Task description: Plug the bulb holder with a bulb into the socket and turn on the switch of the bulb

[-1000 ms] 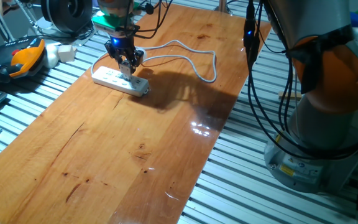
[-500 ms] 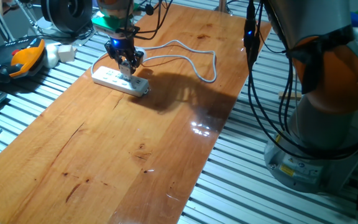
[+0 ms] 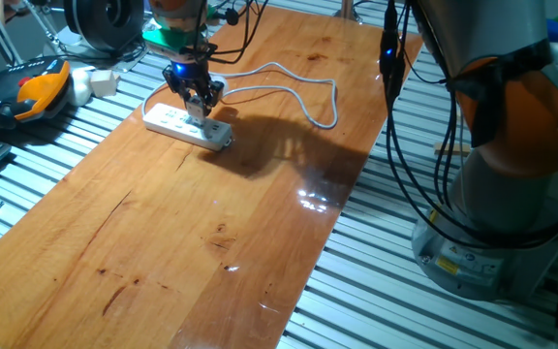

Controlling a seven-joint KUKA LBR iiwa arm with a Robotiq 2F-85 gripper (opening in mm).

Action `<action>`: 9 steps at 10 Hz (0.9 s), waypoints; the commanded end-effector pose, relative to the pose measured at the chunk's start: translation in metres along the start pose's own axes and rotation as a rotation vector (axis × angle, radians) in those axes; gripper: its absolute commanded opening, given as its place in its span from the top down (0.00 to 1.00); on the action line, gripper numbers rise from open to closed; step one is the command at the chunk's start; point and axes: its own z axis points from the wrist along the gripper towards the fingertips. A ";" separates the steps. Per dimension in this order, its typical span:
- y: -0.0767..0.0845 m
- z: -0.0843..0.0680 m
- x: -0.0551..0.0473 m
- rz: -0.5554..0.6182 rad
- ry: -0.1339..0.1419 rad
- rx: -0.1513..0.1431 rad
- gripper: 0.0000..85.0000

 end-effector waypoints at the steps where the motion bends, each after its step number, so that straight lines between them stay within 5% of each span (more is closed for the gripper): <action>1: 0.000 0.000 0.000 0.000 0.000 0.000 1.00; 9: -0.002 0.007 0.000 -0.006 0.002 0.007 1.00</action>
